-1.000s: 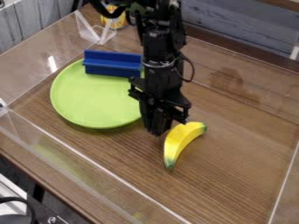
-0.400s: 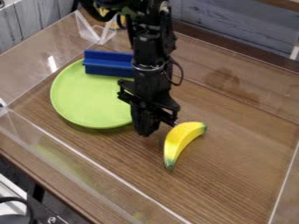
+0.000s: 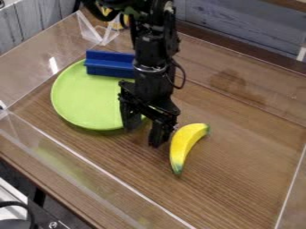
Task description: Remove the banana from inside the green plate and put it on the table
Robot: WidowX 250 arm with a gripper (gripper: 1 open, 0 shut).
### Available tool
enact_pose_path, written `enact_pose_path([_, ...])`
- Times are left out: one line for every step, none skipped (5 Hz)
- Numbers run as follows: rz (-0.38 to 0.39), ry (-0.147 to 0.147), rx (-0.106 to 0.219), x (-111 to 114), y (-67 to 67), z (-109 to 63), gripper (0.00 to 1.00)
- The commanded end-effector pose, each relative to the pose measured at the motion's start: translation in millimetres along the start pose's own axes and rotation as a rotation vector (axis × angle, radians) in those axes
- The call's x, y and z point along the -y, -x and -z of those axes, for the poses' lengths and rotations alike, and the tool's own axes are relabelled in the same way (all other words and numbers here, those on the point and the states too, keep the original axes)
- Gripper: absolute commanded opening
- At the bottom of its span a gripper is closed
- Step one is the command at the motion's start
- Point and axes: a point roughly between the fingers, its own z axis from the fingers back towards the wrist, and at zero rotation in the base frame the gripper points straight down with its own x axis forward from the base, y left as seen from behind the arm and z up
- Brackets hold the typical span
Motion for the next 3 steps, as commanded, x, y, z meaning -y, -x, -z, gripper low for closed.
enact_pose_path([0.026,-0.026,0.047,-8,-6.4,-20.2,1.0])
enact_pose_path([0.042,-0.034,0.047,-7,-6.1,-26.1,1.0])
enact_pose_path([0.058,-0.04,0.049,-5,-5.5,-33.3,0.0])
